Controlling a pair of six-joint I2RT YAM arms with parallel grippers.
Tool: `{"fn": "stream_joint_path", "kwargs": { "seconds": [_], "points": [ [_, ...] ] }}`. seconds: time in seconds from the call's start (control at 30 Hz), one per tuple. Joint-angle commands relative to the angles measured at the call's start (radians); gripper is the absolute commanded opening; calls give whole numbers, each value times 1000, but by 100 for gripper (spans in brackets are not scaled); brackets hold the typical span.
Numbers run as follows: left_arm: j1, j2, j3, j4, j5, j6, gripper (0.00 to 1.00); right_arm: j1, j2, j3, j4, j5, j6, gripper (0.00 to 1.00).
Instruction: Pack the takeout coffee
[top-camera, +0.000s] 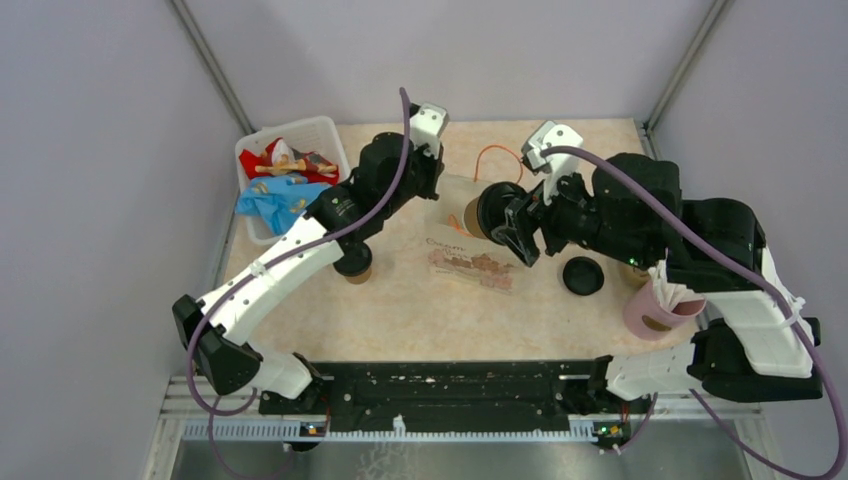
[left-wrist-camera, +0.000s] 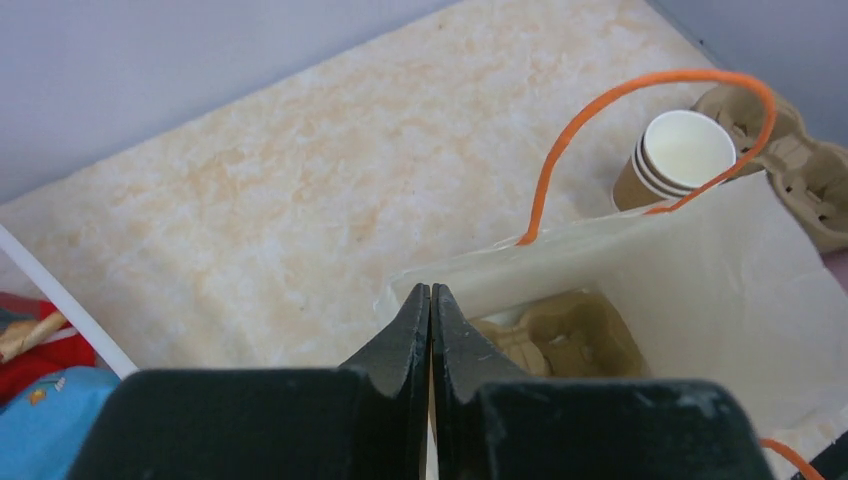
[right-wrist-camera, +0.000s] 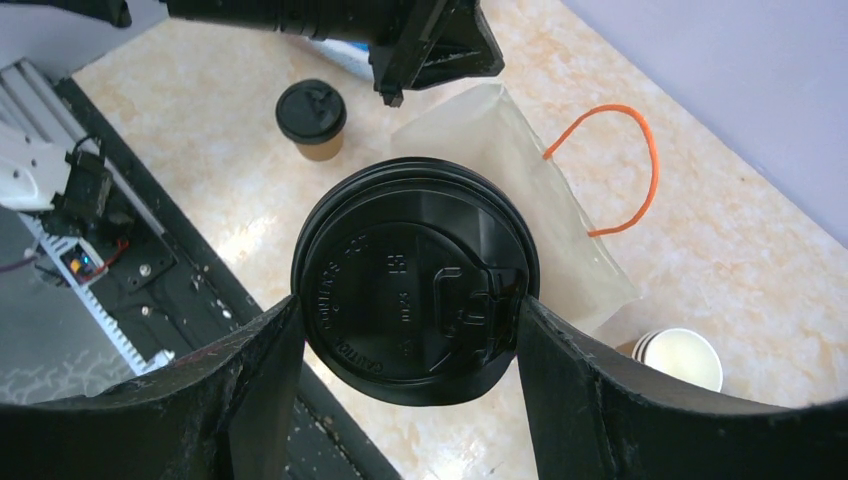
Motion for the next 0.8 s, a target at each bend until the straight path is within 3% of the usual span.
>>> {"fn": "stream_joint_path", "kwargs": {
  "seconds": [0.0, 0.07, 0.2, 0.27, 0.53, 0.63, 0.77],
  "points": [
    [0, -19, 1, 135, -4, 62, 6, -4, -4, 53, 70, 59, 20, 64],
    [0, 9, 121, -39, -6, 17, 10, -4, 5, 74, 54, 67, 26, 64],
    [6, 81, 376, -454, 22, -179, 53, -3, -2, 69, 39, 96, 47, 63],
    [12, 89, 386, -526, 79, -215, 64, -3, -19, 44, 57, 99, 59, 63],
    [81, 245, 462, -683, 187, -208, 67, -4, -58, -11, 99, 104, 94, 63],
    [101, 281, 454, -656, 210, -204, 66, -3, -61, -12, 96, 107, 102, 63],
    [128, 343, 475, -621, 210, -198, 54, -4, -62, -17, 95, 111, 108, 63]
  ]
}}
